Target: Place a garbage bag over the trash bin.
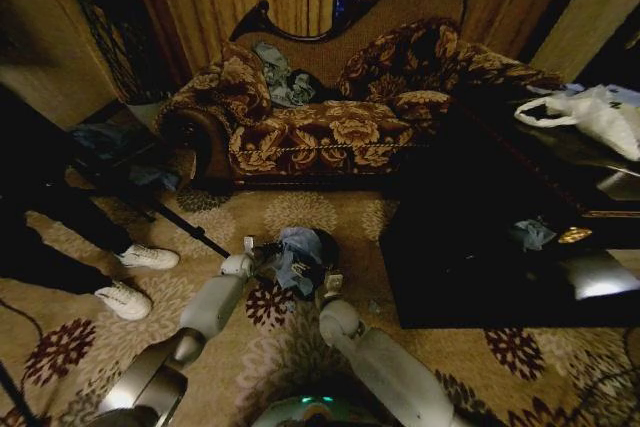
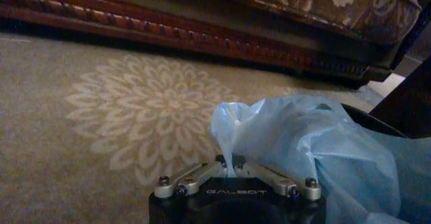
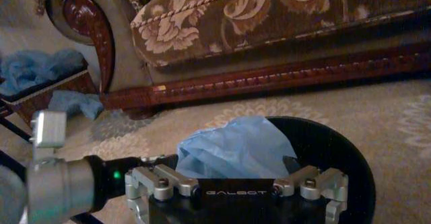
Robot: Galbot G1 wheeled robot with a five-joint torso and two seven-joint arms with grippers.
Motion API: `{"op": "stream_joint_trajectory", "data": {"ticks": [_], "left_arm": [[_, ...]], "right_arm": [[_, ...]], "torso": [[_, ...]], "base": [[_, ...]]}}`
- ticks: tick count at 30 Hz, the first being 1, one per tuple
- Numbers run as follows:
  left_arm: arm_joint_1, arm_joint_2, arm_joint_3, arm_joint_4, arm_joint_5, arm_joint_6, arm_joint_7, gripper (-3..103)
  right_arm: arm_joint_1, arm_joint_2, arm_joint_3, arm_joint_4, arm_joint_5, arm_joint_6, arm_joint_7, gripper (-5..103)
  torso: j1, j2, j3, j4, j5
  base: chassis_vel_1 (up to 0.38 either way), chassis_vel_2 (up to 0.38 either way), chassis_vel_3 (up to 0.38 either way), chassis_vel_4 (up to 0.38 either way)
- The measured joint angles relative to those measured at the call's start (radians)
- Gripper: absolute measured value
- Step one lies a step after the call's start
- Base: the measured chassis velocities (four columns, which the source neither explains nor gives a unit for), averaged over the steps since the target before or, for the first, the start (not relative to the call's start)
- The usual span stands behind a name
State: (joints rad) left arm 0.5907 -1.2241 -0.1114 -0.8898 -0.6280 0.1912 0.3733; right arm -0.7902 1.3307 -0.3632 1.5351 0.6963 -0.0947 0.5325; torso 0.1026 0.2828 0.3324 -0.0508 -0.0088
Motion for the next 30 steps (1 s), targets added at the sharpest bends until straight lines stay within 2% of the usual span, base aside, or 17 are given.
{"op": "stream_joint_trajectory", "data": {"ticks": [4, 16, 22, 28, 30], "left_arm": [[0.010, 0.007, -0.004, -0.009, -0.008, 0.000, 0.000, 0], [0.024, 0.021, -0.005, -0.016, -0.026, -0.010, 0.004, 0], [0.023, 0.020, -0.001, -0.014, -0.048, -0.010, 0.006, 0], [0.020, 0.024, 0.001, -0.009, -0.055, -0.011, 0.009, 0], [0.023, 0.026, 0.002, -0.009, -0.058, -0.012, 0.010, 0]], "right_arm": [[0.031, 0.009, -0.005, -0.037, 0.028, -0.013, 0.010, 100], [0.080, 0.000, -0.015, -0.139, -0.030, -0.007, -0.018, 100], [0.089, -0.001, -0.038, -0.194, -0.159, 0.036, -0.048, 100], [0.096, 0.001, -0.047, -0.214, -0.239, 0.043, -0.054, 100], [0.097, -0.005, -0.049, -0.219, -0.318, 0.052, -0.064, 100]], "torso": [[0.000, 0.000, 0.000, 0.0000, 0.0002], [0.000, 0.000, 0.000, 0.0000, 0.0003], [0.000, 0.000, 0.000, -0.0001, 0.0003], [0.000, 0.000, 0.000, 0.0001, 0.0003], [0.000, 0.000, 0.000, 0.0000, 0.0003]], "base": [[0.000, 0.000, 0.000, 0.000], [0.000, 0.000, 0.000, 0.000], [0.000, 0.000, 0.000, 0.000], [0.000, 0.000, 0.000, 0.000], [0.000, 0.000, 0.000, 0.000]]}}
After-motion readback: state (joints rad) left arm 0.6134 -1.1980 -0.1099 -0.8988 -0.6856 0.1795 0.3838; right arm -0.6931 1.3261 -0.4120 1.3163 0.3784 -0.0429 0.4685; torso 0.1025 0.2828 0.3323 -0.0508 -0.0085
